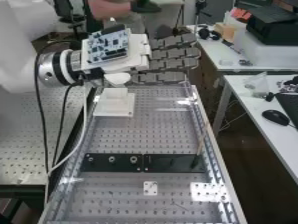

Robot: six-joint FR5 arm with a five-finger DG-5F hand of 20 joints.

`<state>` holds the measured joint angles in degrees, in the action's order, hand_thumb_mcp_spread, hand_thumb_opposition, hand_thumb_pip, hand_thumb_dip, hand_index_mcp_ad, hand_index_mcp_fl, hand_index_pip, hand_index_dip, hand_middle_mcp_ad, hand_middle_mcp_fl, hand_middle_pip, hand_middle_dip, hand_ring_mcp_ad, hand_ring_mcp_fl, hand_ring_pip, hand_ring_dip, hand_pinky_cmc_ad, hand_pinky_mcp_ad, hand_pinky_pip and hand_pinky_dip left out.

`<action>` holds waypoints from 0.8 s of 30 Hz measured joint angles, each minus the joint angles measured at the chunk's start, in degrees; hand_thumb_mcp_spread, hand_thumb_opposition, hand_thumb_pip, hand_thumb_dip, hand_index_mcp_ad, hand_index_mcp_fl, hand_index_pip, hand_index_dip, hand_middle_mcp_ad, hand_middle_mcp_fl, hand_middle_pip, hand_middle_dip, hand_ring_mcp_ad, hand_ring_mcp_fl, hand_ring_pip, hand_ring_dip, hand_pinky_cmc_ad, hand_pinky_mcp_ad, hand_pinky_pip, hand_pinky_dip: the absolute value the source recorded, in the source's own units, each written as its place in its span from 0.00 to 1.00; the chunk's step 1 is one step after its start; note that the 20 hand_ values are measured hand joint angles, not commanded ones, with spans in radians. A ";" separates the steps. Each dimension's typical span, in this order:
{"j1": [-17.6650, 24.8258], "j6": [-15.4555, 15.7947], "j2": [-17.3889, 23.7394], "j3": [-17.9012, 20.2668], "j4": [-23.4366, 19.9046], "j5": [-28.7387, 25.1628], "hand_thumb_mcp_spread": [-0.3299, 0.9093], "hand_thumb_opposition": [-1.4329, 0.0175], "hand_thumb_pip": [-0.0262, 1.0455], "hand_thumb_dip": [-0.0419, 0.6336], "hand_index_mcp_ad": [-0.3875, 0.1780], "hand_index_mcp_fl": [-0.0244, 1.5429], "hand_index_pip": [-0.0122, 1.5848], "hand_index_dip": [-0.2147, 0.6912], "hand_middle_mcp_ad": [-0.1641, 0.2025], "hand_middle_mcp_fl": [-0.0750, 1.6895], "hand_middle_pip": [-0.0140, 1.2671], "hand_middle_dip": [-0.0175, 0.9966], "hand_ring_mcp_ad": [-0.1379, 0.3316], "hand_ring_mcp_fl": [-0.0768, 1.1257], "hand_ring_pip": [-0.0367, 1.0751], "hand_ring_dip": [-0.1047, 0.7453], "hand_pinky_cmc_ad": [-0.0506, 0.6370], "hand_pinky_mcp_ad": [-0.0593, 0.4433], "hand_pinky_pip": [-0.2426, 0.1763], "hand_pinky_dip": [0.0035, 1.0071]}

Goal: Grab the chopstick and place it in the clear container

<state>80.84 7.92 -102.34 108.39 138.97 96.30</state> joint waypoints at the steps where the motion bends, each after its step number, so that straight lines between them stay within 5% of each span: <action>1: -0.27 -1.13 -0.72 0.26 -1.09 -0.15 0.27 0.98 0.03 0.08 0.70 0.01 0.01 0.26 0.62 0.06 0.02 0.06 0.31 0.09 0.05 0.16 0.04 0.22 0.55 0.01; 5: -0.90 -4.51 -3.20 0.85 -5.74 -2.14 0.27 0.97 0.05 0.07 0.74 0.01 0.01 0.26 0.59 0.06 0.02 0.06 0.29 0.09 0.06 0.16 0.00 0.22 0.55 0.02; 7: -0.98 -5.24 -4.22 0.94 -6.55 -4.06 0.39 0.88 0.37 0.18 0.74 0.08 0.01 0.28 0.55 0.15 0.06 0.11 0.29 0.08 0.05 0.16 0.01 0.22 0.55 0.06; 9: -1.03 -6.05 -5.44 0.96 -7.34 -5.50 0.50 0.77 0.53 0.31 0.73 0.13 0.03 0.34 0.54 0.18 0.09 0.22 0.36 0.08 0.07 0.16 0.02 0.22 0.55 0.13; 12: -0.89 -7.52 -7.84 0.65 -9.33 -6.94 0.54 0.64 0.62 0.40 0.69 0.13 0.09 0.37 0.53 0.21 0.09 0.33 0.40 0.08 0.08 0.15 0.07 0.24 0.47 0.19; 18: -0.68 -10.46 -11.97 -1.27 -9.31 -10.66 0.55 0.53 0.72 0.54 0.67 0.13 0.25 0.39 0.54 0.22 0.14 0.46 0.55 0.10 0.09 0.24 0.16 0.32 0.36 0.29; 24: -0.81 -12.85 -14.62 -3.47 -9.04 -13.03 0.55 0.50 0.77 0.55 0.67 0.13 0.38 0.38 0.54 0.23 0.18 0.50 0.61 0.12 0.10 0.29 0.21 0.39 0.34 0.30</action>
<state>80.03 -4.93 -116.97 104.93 129.92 83.27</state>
